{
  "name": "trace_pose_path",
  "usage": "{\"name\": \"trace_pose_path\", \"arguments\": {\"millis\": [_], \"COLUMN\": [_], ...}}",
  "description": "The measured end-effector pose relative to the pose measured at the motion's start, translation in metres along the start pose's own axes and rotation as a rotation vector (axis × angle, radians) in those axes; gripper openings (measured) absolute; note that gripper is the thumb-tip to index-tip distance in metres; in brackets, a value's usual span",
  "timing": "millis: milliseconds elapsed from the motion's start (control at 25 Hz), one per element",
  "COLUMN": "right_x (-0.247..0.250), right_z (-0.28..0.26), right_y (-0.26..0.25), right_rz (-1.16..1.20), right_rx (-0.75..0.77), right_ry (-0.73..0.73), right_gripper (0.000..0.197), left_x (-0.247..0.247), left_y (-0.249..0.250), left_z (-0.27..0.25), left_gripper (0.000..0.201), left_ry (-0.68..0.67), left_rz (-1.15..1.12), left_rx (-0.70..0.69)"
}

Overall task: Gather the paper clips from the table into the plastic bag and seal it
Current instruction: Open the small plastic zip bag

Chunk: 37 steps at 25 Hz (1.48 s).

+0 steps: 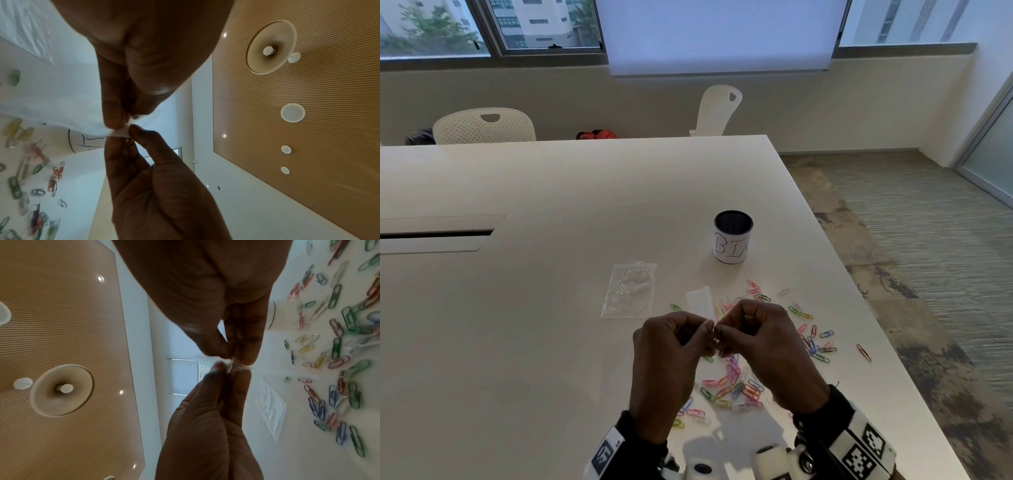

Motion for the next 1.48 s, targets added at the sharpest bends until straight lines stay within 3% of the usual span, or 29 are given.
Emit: {"name": "trace_pose_path", "arguments": {"millis": [80, 240, 320, 560, 920, 1040, 1200, 1480], "right_x": [0.004, -0.005, -0.008, -0.008, 0.003, -0.008, -0.016, -0.005], "right_z": [0.0, -0.001, 0.0, 0.001, -0.007, -0.008, -0.008, -0.003], "right_y": [0.004, -0.001, -0.01, -0.024, -0.033, -0.03, -0.023, -0.022], "right_rz": [0.037, -0.193, -0.248, -0.261, -0.482, -0.379, -0.258, -0.481], "right_rx": [-0.024, -0.012, 0.063, 0.135, 0.105, 0.064, -0.011, 0.009], "right_ry": [0.041, 0.007, 0.025, 0.067, 0.204, 0.112, 0.038, 0.179], "right_gripper": [0.008, 0.012, 0.02, 0.006, 0.009, 0.02, 0.026, 0.027], "left_x": [0.002, 0.002, 0.001, 0.005, 0.021, 0.018, 0.013, 0.018], "left_y": [-0.002, 0.004, 0.008, 0.014, 0.016, 0.018, 0.016, 0.019], "left_z": [0.002, 0.001, -0.002, -0.005, -0.008, -0.009, -0.01, -0.012], "left_gripper": [0.012, 0.007, 0.019, 0.009, 0.016, 0.011, 0.021, 0.023], "left_ry": [-0.002, -0.044, -0.052, -0.01, 0.138, 0.136, 0.093, 0.122], "left_rz": [-0.006, 0.128, 0.172, 0.268, 0.34, 0.299, 0.236, 0.335], "left_rx": [0.022, -0.036, -0.066, -0.159, -0.115, -0.095, -0.07, -0.064]}}
Point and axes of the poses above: each hand's wrist, its own z-axis towards the middle knuckle, its own x-axis out of the back of the hand, y = z × x, the point moved 7 cm from there along z, towards the middle knuckle, and after that the axes turned 7 degrees about -y, right-handed, at the moved point
